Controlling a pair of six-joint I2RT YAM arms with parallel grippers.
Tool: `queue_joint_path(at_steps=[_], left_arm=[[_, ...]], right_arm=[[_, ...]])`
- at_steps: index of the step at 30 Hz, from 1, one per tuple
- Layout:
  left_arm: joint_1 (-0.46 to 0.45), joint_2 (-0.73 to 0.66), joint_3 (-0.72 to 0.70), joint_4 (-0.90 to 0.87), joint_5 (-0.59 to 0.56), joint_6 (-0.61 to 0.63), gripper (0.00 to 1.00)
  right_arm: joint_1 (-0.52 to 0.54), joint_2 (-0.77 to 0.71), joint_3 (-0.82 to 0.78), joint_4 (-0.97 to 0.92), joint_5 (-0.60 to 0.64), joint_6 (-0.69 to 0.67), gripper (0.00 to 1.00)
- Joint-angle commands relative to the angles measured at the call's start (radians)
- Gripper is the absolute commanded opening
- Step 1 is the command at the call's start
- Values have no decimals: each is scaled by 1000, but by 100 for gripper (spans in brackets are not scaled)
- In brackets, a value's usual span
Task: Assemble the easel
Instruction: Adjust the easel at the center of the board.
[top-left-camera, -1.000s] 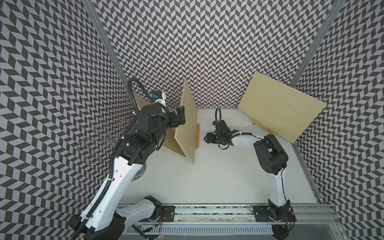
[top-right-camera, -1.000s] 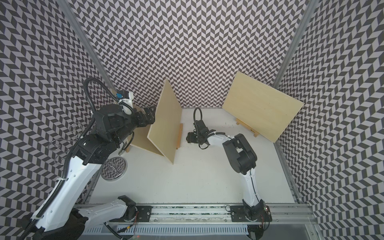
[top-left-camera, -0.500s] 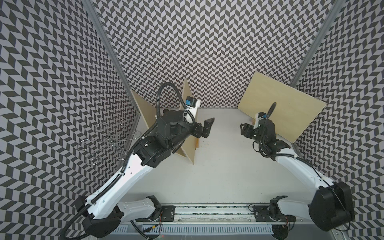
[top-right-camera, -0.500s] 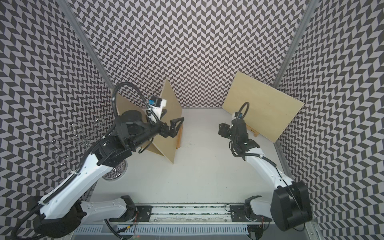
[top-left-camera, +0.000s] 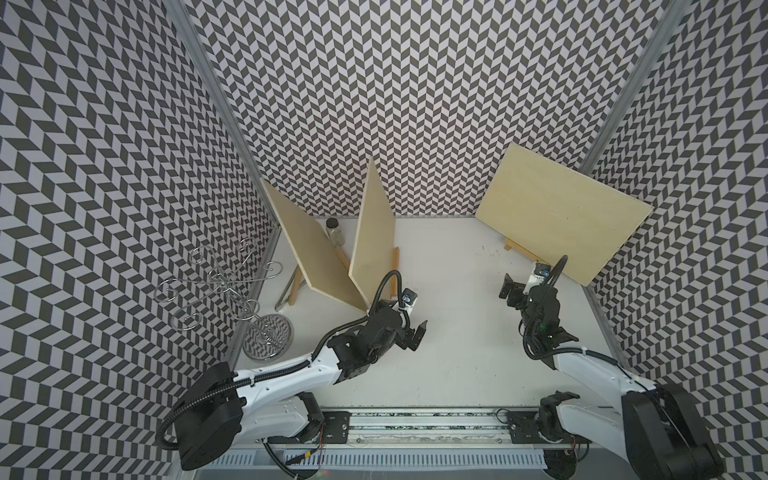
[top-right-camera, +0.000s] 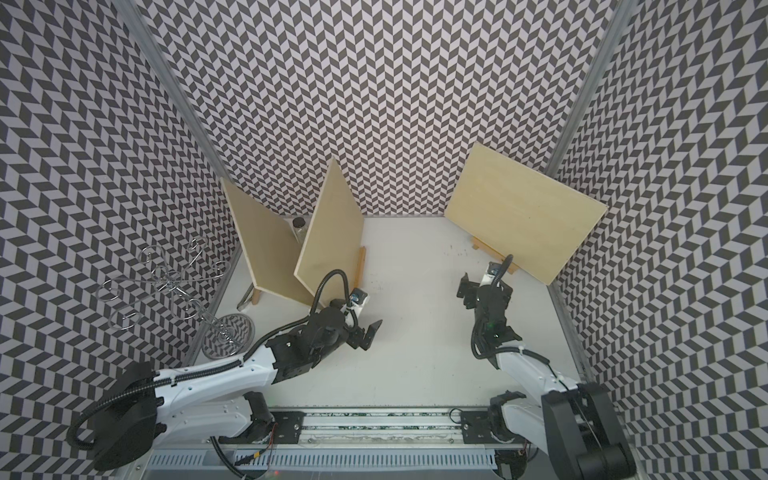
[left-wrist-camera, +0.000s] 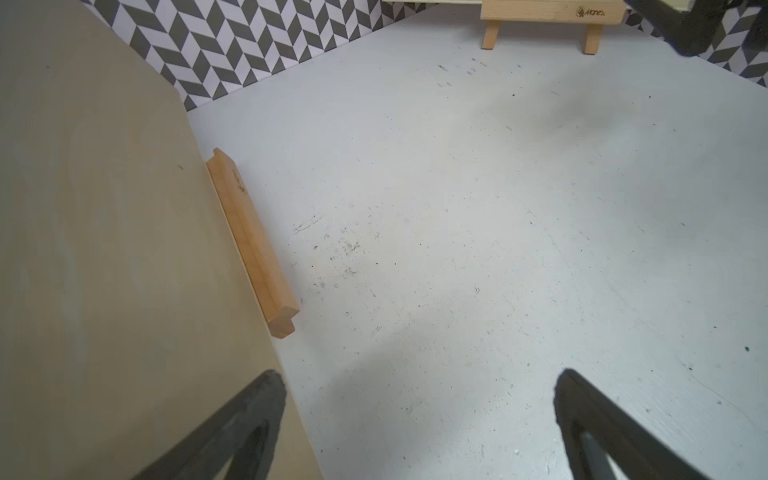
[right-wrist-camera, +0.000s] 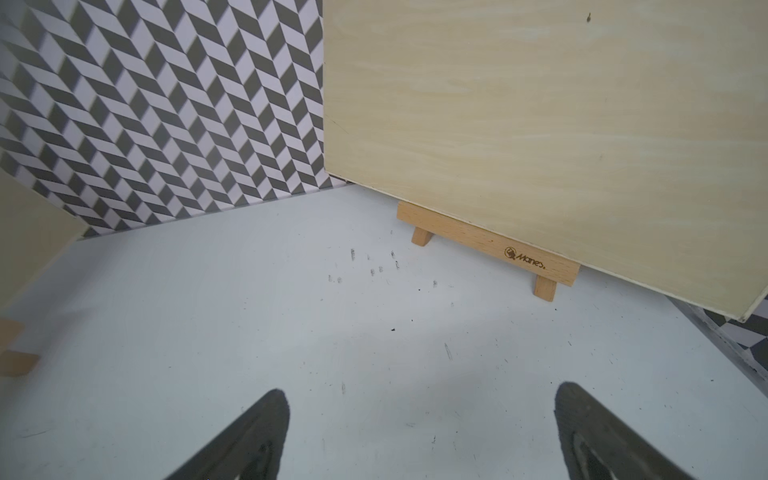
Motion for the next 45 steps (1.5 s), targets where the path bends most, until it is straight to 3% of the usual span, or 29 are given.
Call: queue_joint_path(at_steps=[1, 4, 8, 12, 13, 16, 18, 23, 32, 36, 41, 45], left_arm=[[3, -11, 8, 164, -3, 38, 99], [-3, -22, -17, 139, 68, 40, 99], [-10, -65, -88, 184, 93, 36, 99], [-12, -68, -94, 201, 99, 28, 99], [-12, -62, -86, 196, 100, 29, 99], [-20, -42, -78, 193, 110, 51, 99], [-30, -36, -82, 182, 127, 80, 99], [-60, -51, -104, 81, 176, 168, 99], [-85, -209, -144, -3, 158, 52, 99], [-109, -249, -17, -108, 193, 51, 99], [-186, -233, 243, -217, 79, 88, 99], [-186, -199, 445, -234, -69, 29, 99]], right_arm=[[6, 116, -16, 266, 146, -46, 99], [6, 198, -49, 474, 183, -115, 99], [-13, 240, -52, 576, 73, -188, 99], [-140, 369, -196, 955, -113, -116, 99], [-163, 371, -204, 960, -164, -107, 99], [-174, 306, -149, 730, -311, -149, 99], [-174, 333, -104, 735, -378, -180, 99], [-180, 362, -117, 812, -371, -162, 99], [-181, 362, -116, 808, -371, -162, 99], [-180, 361, -115, 807, -371, -162, 99], [-180, 361, -116, 808, -373, -164, 99], [-180, 361, -116, 807, -373, -165, 99]])
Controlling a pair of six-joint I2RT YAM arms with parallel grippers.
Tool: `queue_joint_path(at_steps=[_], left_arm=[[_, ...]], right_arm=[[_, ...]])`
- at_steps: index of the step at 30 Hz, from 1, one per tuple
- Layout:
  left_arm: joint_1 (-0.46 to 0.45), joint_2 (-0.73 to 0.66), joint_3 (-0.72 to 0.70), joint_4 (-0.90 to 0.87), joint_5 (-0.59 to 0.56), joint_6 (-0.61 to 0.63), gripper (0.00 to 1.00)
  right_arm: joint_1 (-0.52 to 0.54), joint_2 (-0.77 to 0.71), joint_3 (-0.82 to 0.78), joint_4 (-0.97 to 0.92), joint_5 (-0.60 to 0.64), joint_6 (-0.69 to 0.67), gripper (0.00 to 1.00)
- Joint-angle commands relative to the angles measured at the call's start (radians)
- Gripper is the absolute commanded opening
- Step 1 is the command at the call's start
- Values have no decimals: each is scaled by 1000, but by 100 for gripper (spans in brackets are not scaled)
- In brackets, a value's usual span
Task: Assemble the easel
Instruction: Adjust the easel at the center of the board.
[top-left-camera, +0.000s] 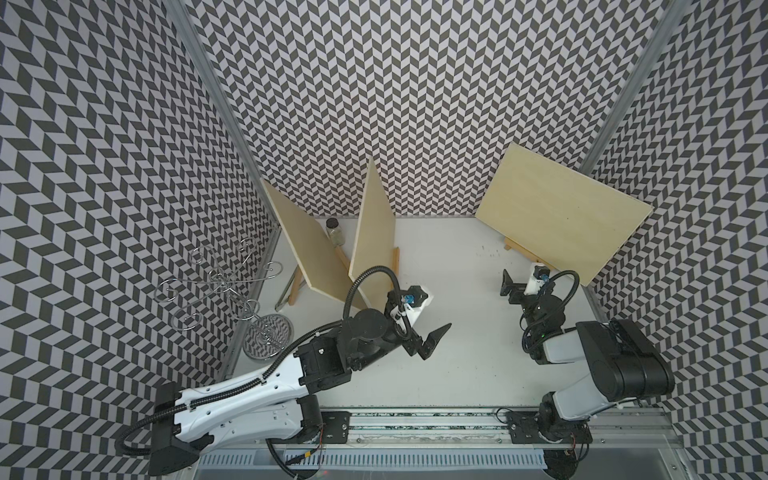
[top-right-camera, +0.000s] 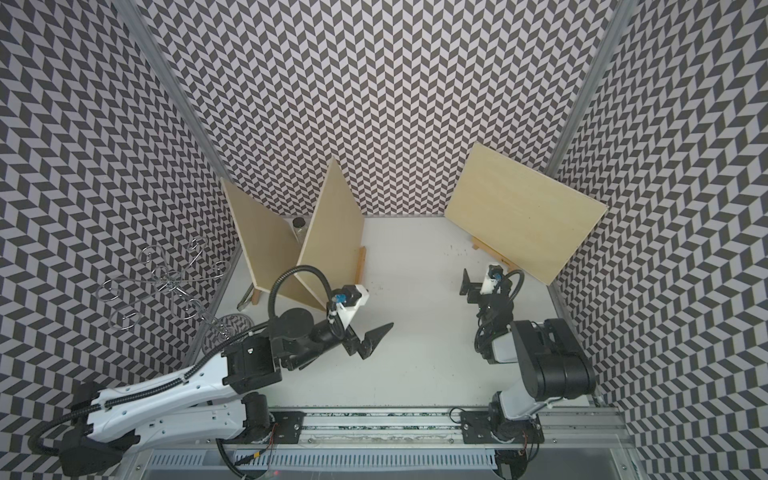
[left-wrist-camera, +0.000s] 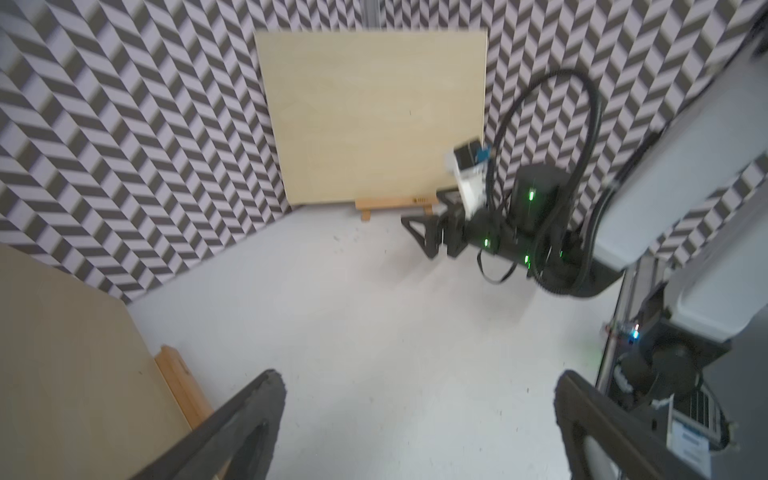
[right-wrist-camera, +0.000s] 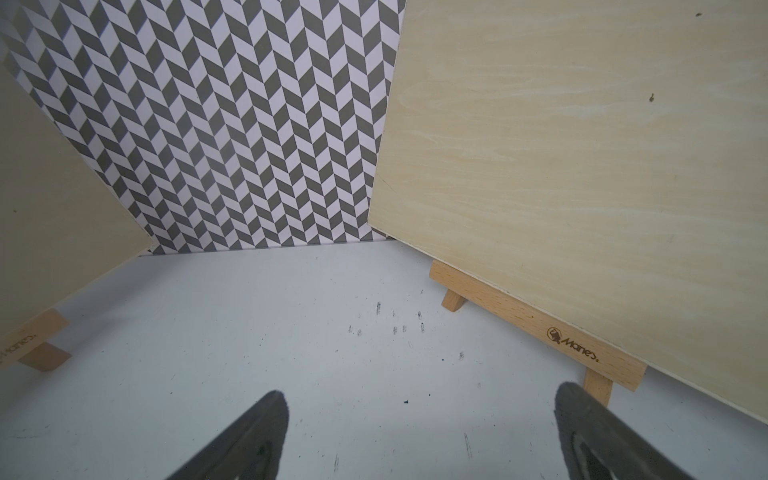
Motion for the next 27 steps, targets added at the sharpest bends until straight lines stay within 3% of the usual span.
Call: queue_joint_path(at_steps=[1, 4, 6, 10, 17, 27], left_arm=[[3, 26, 147, -47, -187, -38, 99], [37, 76, 300, -117, -359, -78, 99], [124, 121, 411, -203, -384, -142, 99], [342, 160, 517, -280, -280, -239, 99], [782, 160, 471, -269, 25, -513, 99], [922, 428, 567, -328, 39, -662, 99]], right_arm=[[-5, 10, -3, 63, -9, -21, 99], [-5, 10, -3, 62, -9, -21, 99], [-5, 11, -3, 61, -9, -21, 99], [-5, 11, -3, 62, -11, -21, 99], [-5, 9, -4, 60, -12, -23, 99], [-5, 9, -3, 59, -12, -24, 99]])
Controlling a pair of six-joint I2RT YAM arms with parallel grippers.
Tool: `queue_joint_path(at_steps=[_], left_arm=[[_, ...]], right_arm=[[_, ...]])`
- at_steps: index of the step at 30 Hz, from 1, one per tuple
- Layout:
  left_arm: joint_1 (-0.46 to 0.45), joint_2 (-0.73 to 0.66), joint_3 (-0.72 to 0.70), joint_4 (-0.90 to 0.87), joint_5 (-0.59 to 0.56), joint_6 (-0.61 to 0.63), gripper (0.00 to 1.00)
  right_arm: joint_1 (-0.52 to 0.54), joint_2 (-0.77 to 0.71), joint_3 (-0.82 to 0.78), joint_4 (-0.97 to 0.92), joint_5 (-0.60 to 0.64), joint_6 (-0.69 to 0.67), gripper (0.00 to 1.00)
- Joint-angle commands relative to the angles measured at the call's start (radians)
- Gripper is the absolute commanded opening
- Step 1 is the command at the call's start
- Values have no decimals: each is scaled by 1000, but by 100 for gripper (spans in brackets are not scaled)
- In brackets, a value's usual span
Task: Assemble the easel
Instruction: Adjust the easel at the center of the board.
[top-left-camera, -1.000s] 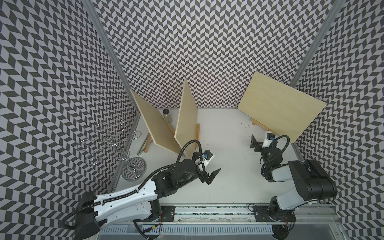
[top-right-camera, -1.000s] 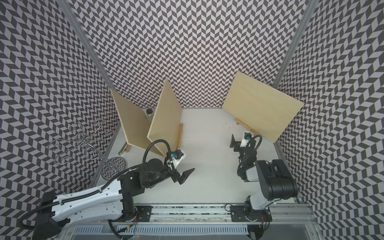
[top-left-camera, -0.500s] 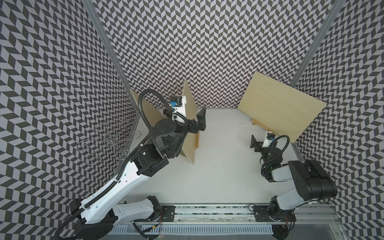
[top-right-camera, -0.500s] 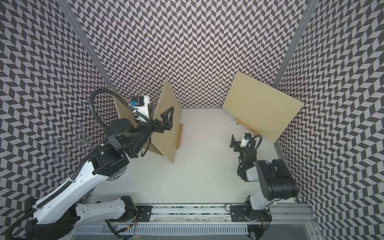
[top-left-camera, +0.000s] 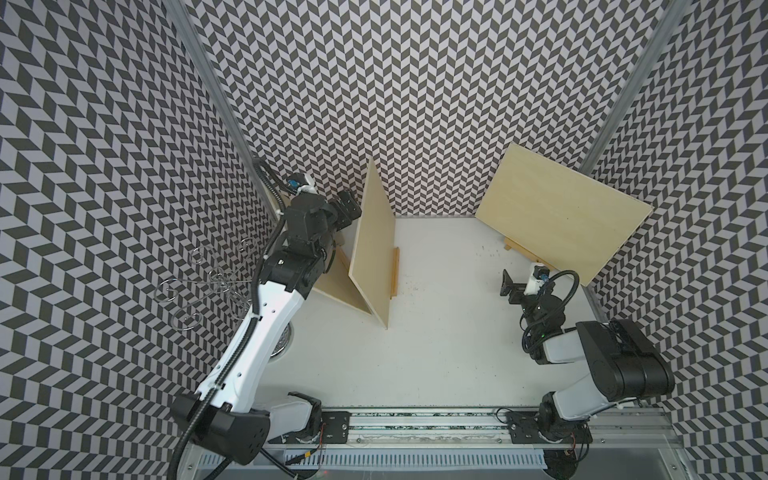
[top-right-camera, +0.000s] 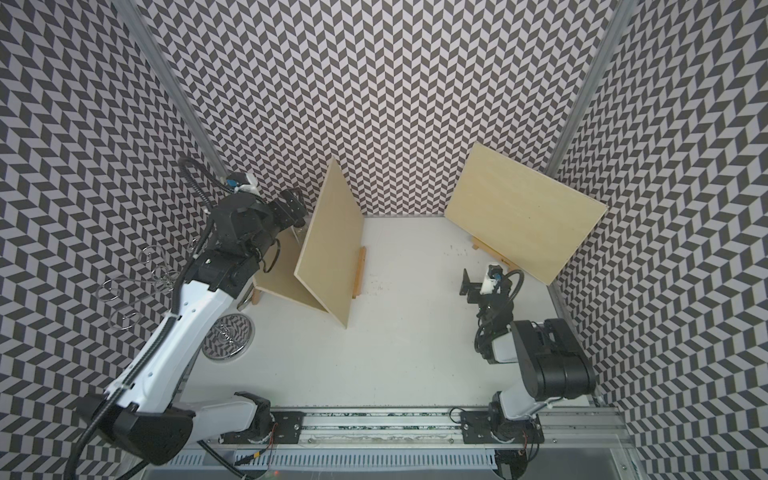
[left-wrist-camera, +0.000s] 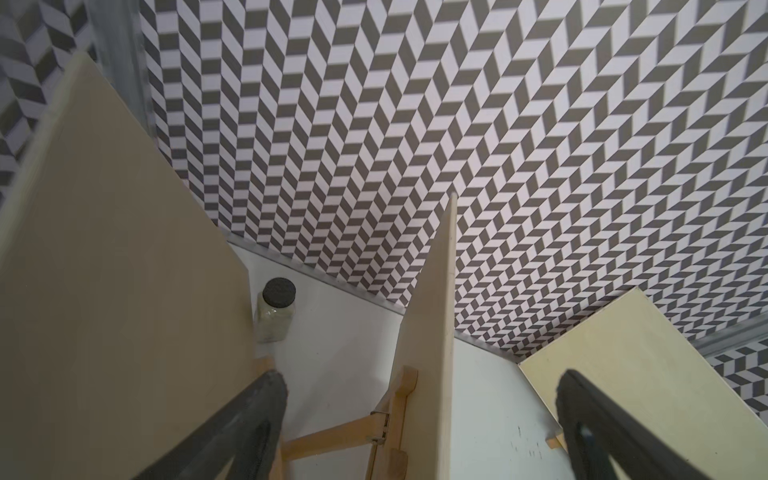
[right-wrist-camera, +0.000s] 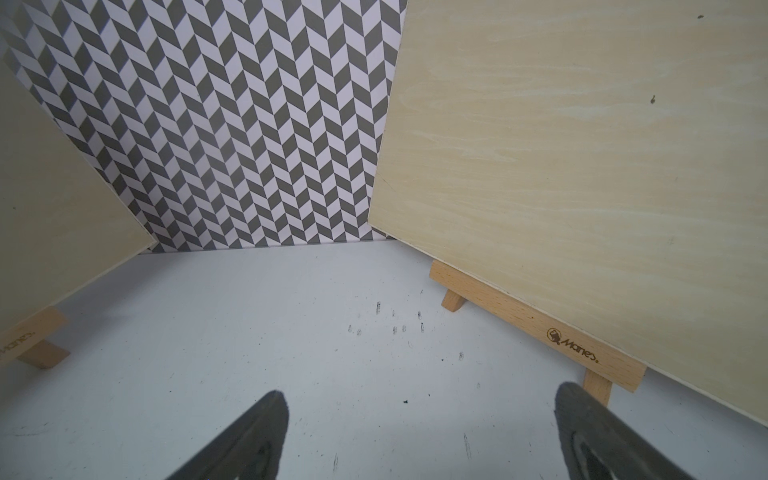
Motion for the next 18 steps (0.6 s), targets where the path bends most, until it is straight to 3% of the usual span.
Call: queue_joint_path(at_steps=[1, 5, 11, 18], left_arm=[[71, 61, 16, -29, 50, -116, 99], [115, 150, 41, -8, 40, -155, 99], [100, 221, 80, 15, 31, -159, 99], [79, 278, 18, 37, -10, -298, 99]], right_arm=[[-5, 10, -2, 59, -11, -18, 99], [-5, 9, -3, 59, -11, -17, 99], [-5, 7, -3, 57, -13, -19, 99], [-5, 7, -2, 57, -12, -18, 99]])
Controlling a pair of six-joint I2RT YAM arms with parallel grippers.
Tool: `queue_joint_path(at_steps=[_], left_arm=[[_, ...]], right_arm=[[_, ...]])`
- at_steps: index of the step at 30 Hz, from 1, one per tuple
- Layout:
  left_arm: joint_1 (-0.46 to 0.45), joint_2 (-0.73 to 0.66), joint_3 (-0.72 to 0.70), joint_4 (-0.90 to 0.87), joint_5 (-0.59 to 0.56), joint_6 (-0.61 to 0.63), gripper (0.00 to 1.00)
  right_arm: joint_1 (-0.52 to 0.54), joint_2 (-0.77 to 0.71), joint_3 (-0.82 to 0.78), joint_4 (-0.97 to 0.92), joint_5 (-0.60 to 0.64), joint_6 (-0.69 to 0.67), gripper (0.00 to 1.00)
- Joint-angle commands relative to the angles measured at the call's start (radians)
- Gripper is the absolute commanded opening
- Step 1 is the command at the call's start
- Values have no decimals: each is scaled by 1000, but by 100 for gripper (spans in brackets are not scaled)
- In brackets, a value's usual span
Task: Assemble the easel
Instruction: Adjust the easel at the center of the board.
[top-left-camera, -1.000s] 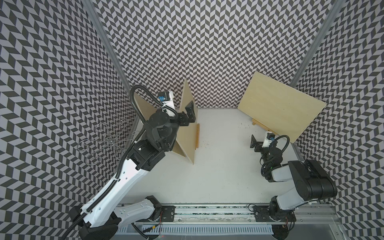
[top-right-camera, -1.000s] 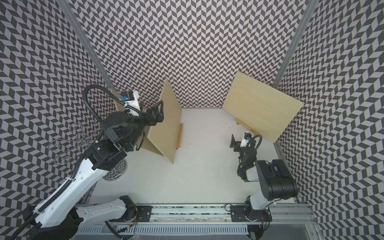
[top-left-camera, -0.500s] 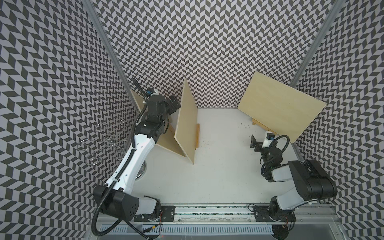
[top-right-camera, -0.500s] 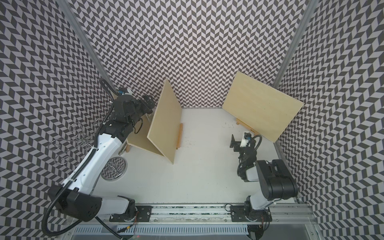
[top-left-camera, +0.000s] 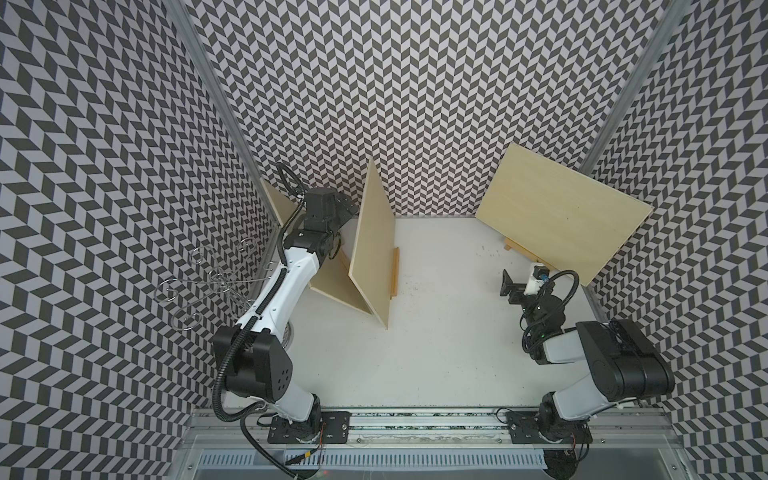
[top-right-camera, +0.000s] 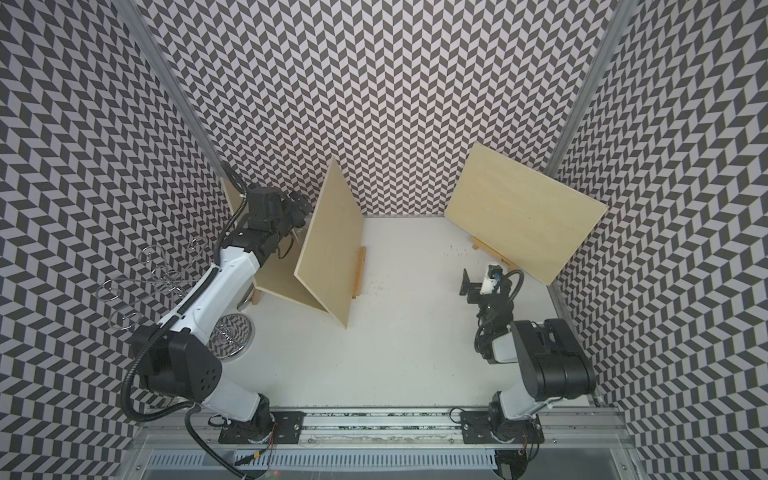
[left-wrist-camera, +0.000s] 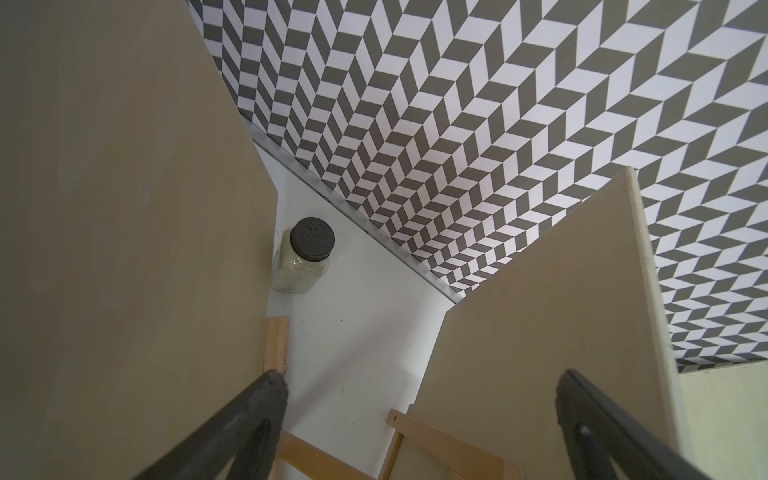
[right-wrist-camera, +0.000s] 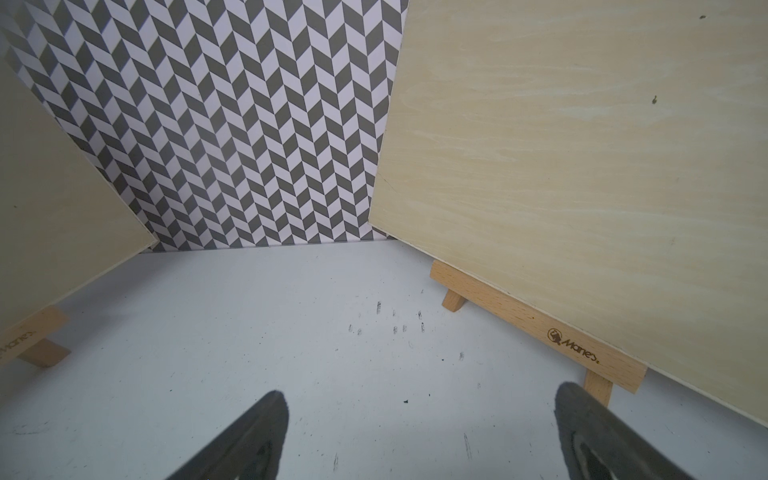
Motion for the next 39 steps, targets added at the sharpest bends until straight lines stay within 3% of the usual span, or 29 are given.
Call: queue_joint_path(at_steps=[1, 6, 12, 33, 39], left_arm=[[-19, 27, -34, 35, -61, -107, 99], [-77, 83, -21, 62, -144, -84, 99], [-116, 122, -54, 75, -166, -100, 99], [-67, 109, -132, 86, -170, -121, 99], [-58, 59, -120, 156, -182, -20, 99]], right_arm=[[-5, 7, -2, 58, -10, -17, 99], [-6, 7, -2, 58, -10, -17, 99], [-5, 7, -2, 57, -11, -17, 99], [-5, 6, -3, 57, -11, -19, 99], [-5, 6, -4, 56, -12, -20, 99]])
